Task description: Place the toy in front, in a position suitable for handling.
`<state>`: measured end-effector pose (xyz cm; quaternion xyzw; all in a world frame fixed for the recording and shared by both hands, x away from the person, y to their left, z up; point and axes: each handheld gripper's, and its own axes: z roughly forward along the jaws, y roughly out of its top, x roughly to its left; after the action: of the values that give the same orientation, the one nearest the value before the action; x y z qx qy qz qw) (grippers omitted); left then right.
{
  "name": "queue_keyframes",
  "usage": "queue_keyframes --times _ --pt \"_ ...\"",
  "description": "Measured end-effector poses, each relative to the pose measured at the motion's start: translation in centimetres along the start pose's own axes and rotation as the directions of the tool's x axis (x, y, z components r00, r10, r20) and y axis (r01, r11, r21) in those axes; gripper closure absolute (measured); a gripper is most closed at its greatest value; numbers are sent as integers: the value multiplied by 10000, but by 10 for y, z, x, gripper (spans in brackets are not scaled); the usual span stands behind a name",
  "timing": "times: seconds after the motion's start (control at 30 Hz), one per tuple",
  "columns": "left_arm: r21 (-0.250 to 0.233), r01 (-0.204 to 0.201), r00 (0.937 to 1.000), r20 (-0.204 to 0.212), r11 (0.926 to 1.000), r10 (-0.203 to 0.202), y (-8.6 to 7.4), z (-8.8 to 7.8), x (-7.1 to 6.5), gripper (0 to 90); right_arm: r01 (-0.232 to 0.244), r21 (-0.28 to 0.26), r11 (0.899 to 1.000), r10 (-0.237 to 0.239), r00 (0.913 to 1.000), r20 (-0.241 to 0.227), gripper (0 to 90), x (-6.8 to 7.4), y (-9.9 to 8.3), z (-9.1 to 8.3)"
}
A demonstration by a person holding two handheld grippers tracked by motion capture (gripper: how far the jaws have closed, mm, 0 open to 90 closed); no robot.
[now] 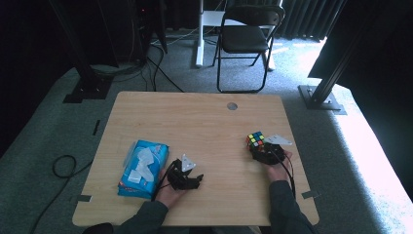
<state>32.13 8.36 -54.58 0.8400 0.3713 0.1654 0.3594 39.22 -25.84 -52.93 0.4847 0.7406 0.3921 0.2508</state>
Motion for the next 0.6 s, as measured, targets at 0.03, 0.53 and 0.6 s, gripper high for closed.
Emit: queue_keyframes --times 0.03,0.53,0.6 --pt "0 0 10000 0 10000 0 0 0 0 313 0 0 10000 0 10000 0 340 0 0 0" --pt "-5 -2 10000 7 10000 2 0 0 0 312 835 -111 9964 -842 9826 -1658 340 44 10 23" --pt "-1 -7 10000 15 10000 7 0 0 0 310 1055 -58 9944 -1049 9786 -1769 340 52 13 28"
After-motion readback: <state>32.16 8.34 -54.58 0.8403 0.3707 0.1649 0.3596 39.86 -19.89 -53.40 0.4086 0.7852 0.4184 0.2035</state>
